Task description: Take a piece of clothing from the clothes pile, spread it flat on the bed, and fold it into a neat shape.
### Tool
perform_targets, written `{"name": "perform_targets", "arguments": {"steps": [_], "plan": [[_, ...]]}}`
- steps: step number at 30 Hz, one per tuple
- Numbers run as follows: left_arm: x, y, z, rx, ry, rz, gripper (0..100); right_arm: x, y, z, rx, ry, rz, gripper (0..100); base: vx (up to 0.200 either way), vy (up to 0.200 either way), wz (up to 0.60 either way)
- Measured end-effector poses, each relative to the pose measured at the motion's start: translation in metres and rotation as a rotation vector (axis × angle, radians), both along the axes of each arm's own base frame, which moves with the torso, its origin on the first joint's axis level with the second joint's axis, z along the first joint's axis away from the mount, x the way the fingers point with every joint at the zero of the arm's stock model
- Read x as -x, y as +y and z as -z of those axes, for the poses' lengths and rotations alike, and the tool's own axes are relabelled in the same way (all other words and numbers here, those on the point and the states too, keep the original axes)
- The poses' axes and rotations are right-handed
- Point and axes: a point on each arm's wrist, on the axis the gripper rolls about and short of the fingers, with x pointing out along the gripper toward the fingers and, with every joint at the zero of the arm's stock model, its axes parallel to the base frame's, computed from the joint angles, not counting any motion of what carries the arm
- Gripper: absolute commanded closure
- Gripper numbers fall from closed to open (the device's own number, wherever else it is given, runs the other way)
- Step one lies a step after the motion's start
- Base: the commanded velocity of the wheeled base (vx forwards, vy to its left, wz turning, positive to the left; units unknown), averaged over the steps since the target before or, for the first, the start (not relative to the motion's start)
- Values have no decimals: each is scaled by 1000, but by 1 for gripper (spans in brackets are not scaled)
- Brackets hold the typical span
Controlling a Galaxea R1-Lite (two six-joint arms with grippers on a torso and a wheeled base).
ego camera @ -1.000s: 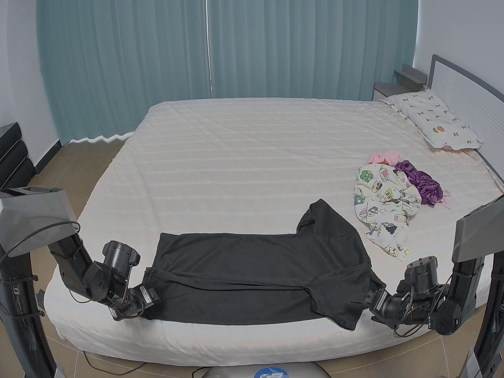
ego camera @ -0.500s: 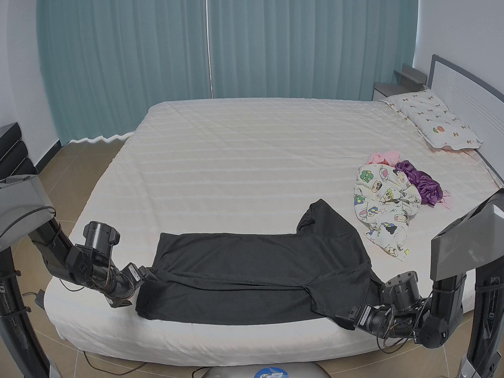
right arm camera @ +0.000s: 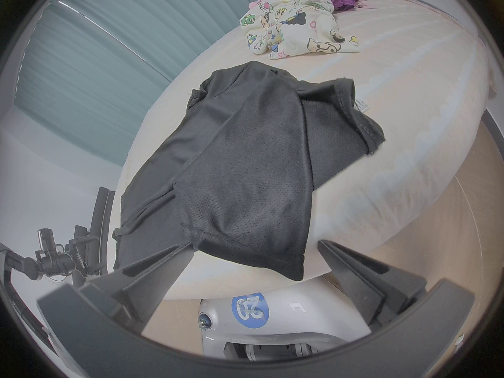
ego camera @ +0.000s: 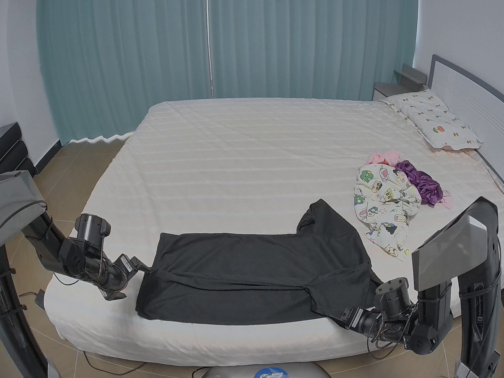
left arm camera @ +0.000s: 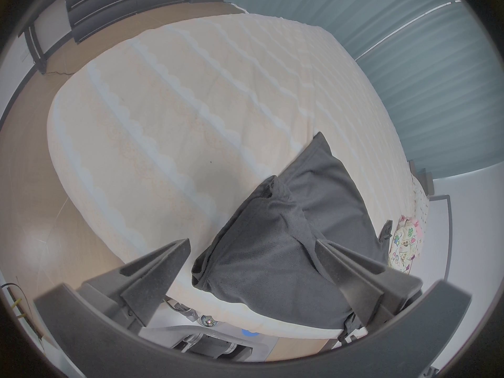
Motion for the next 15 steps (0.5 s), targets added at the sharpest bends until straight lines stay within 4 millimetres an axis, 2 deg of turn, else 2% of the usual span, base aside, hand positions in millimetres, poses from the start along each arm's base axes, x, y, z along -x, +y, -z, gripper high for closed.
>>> {"name": "perform_targets", "arguments": {"steps": [15], "plan": [[-2,2,0,0,-1,-4,0,0,-8,-2,1,5,26,100,0,0,0]]}}
